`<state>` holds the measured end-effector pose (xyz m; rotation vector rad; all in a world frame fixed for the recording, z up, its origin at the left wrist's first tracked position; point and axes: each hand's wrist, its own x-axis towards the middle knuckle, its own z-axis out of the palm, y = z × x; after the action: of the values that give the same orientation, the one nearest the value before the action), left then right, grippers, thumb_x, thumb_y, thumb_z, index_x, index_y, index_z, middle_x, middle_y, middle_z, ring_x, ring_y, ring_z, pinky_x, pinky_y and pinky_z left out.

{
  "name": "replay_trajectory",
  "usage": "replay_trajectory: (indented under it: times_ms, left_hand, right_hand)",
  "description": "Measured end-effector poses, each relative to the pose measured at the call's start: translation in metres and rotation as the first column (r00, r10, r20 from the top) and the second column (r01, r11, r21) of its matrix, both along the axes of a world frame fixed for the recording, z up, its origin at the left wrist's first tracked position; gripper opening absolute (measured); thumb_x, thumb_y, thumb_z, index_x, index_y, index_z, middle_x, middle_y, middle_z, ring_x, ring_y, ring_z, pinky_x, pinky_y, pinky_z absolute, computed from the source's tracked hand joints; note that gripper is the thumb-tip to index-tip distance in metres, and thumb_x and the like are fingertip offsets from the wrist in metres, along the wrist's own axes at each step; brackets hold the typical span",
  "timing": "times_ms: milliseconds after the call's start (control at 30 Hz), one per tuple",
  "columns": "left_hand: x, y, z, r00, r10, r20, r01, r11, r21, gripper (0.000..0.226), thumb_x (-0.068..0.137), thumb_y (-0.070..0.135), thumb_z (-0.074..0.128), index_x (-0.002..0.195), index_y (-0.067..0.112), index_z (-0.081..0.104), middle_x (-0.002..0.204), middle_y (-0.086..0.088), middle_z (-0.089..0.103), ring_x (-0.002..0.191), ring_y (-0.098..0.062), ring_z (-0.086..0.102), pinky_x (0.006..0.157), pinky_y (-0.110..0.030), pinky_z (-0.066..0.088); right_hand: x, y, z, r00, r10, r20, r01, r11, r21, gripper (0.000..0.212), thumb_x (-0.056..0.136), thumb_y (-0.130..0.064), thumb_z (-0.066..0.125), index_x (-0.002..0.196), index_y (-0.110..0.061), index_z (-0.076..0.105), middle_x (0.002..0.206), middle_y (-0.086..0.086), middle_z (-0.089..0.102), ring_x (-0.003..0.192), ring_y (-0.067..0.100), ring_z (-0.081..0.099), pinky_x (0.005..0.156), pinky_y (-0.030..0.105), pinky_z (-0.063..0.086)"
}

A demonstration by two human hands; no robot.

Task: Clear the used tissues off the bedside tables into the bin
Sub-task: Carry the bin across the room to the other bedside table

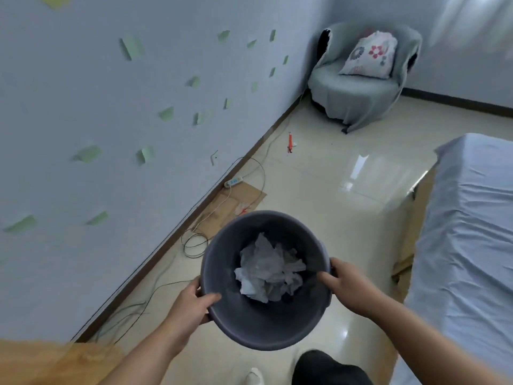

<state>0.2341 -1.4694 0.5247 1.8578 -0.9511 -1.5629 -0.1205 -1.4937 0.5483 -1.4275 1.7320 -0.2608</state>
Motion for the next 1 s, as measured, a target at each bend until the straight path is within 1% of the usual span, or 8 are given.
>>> replay_trajectory:
  times_ms: [233, 333, 400, 533, 667, 800, 900, 1000]
  left_hand:
    - [-0.097, -0.179, -0.006, 0.95, -0.312, 0.011, 0.312, 0.95, 0.027, 0.042, 0.092, 0.006, 0.068, 0.117, 0.04, 0.062, 0.107, 0.004, 0.079, 0.091, -0.019, 0.08, 0.079, -0.047, 0.067]
    - [-0.144, -0.249, -0.01, 0.912, -0.409, 0.019, 0.408, 0.911, 0.054, 0.044, 0.09, 0.004, 0.065, 0.12, 0.036, 0.062, 0.111, 0.002, 0.079, 0.092, -0.019, 0.08, 0.077, -0.046, 0.068]
    - [-0.171, -0.293, -0.009, 0.898, -0.439, 0.021, 0.436, 0.897, 0.076, 0.045, 0.086, 0.007, 0.064, 0.118, 0.039, 0.062, 0.105, 0.003, 0.08, 0.088, -0.019, 0.08, 0.074, -0.043, 0.068]
    - [-0.211, -0.376, -0.005, 0.888, -0.46, 0.029, 0.457, 0.886, 0.08, 0.045, 0.084, 0.009, 0.066, 0.117, 0.04, 0.062, 0.098, 0.006, 0.081, 0.087, -0.019, 0.081, 0.068, -0.037, 0.066]
    - [-0.247, -0.454, -0.008, 0.901, -0.433, 0.022, 0.432, 0.901, 0.05, 0.041, 0.09, 0.005, 0.069, 0.114, 0.037, 0.064, 0.104, 0.001, 0.08, 0.091, -0.022, 0.08, 0.068, -0.036, 0.066]
    - [-0.288, -0.535, -0.019, 0.887, -0.463, 0.006, 0.462, 0.886, 0.045, 0.04, 0.093, 0.004, 0.066, 0.12, 0.034, 0.062, 0.111, 0.001, 0.078, 0.098, -0.025, 0.078, 0.072, -0.039, 0.067]
    - [-0.32, -0.604, -0.034, 0.846, -0.534, -0.009, 0.534, 0.845, 0.043, 0.041, 0.092, 0.002, 0.063, 0.115, 0.035, 0.062, 0.099, 0.008, 0.08, 0.088, -0.016, 0.08, 0.067, -0.032, 0.066]
    - [-0.35, -0.679, -0.048, 0.801, -0.598, -0.029, 0.598, 0.8, 0.054, 0.042, 0.088, 0.003, 0.062, 0.114, 0.036, 0.061, 0.091, 0.017, 0.079, 0.083, -0.01, 0.079, 0.063, -0.03, 0.064]
  right_hand:
    - [-0.075, -0.063, -0.017, 0.928, -0.361, 0.088, 0.363, 0.932, -0.007, 0.012, 0.1, -0.023, 0.058, 0.099, -0.015, 0.067, 0.089, 0.004, 0.074, 0.082, 0.023, 0.07, 0.075, 0.043, 0.061]
    - [-0.111, -0.101, -0.032, 0.874, -0.465, 0.142, 0.466, 0.884, 0.026, 0.012, 0.099, -0.022, 0.059, 0.096, -0.015, 0.069, 0.088, 0.005, 0.076, 0.081, 0.024, 0.072, 0.075, 0.045, 0.061]
    - [-0.133, -0.132, -0.038, 0.855, -0.495, 0.155, 0.495, 0.868, 0.046, 0.012, 0.099, -0.021, 0.06, 0.093, -0.016, 0.069, 0.084, 0.003, 0.076, 0.077, 0.02, 0.072, 0.071, 0.041, 0.06]
    - [-0.177, -0.211, -0.03, 0.861, -0.481, 0.167, 0.479, 0.876, 0.054, 0.016, 0.098, -0.021, 0.06, 0.083, -0.025, 0.064, 0.07, -0.008, 0.067, 0.061, 0.003, 0.06, 0.053, 0.015, 0.044]
    - [-0.226, -0.299, -0.009, 0.879, -0.442, 0.179, 0.441, 0.896, 0.047, 0.012, 0.099, -0.023, 0.057, 0.097, -0.017, 0.068, 0.085, -0.001, 0.07, 0.072, 0.013, 0.062, 0.06, 0.022, 0.047]
    - [-0.262, -0.368, -0.009, 0.86, -0.485, 0.156, 0.488, 0.872, 0.022, 0.009, 0.096, -0.026, 0.06, 0.089, -0.023, 0.066, 0.072, -0.014, 0.069, 0.062, 0.0, 0.061, 0.051, 0.012, 0.043]
    - [-0.28, -0.411, -0.029, 0.834, -0.537, 0.126, 0.535, 0.843, 0.052, 0.012, 0.094, -0.024, 0.062, 0.083, -0.025, 0.066, 0.062, -0.022, 0.066, 0.055, -0.006, 0.059, 0.049, 0.012, 0.044]
    - [-0.296, -0.464, -0.041, 0.806, -0.583, 0.102, 0.574, 0.812, 0.101, 0.011, 0.095, -0.027, 0.062, 0.088, -0.025, 0.07, 0.069, -0.011, 0.069, 0.059, 0.0, 0.061, 0.052, 0.013, 0.046]
